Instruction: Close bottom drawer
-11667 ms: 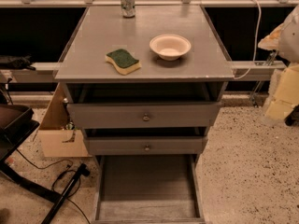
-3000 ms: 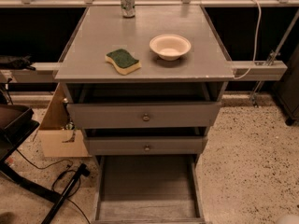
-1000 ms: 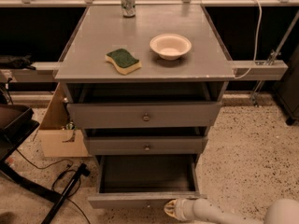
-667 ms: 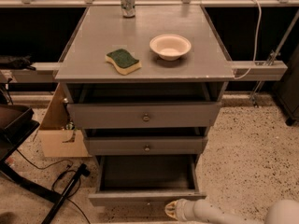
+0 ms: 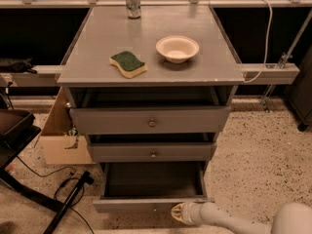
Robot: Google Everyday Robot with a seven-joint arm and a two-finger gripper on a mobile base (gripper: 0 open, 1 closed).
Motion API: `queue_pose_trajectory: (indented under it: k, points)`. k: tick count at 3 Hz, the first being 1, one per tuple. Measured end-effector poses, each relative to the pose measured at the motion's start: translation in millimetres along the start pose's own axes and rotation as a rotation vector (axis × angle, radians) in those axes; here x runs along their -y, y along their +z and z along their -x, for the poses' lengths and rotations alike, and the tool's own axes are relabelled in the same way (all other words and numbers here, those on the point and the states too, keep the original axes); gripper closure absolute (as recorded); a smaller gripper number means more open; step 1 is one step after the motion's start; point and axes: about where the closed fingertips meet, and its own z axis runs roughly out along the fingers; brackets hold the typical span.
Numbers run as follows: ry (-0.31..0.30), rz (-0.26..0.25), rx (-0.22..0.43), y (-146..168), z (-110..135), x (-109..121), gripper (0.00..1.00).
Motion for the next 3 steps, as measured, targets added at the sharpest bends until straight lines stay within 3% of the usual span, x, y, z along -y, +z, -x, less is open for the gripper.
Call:
queue_pose_trajectory:
  k: [1,2,3]
  points:
    - [-0.004,-0.023,-0.002,-1,5,18,1.00]
    - [-0.010,-0.068,-0.006,-3,13,53,1.00]
    - [-0.011,-0.075,-0.007,-4,14,57,1.00]
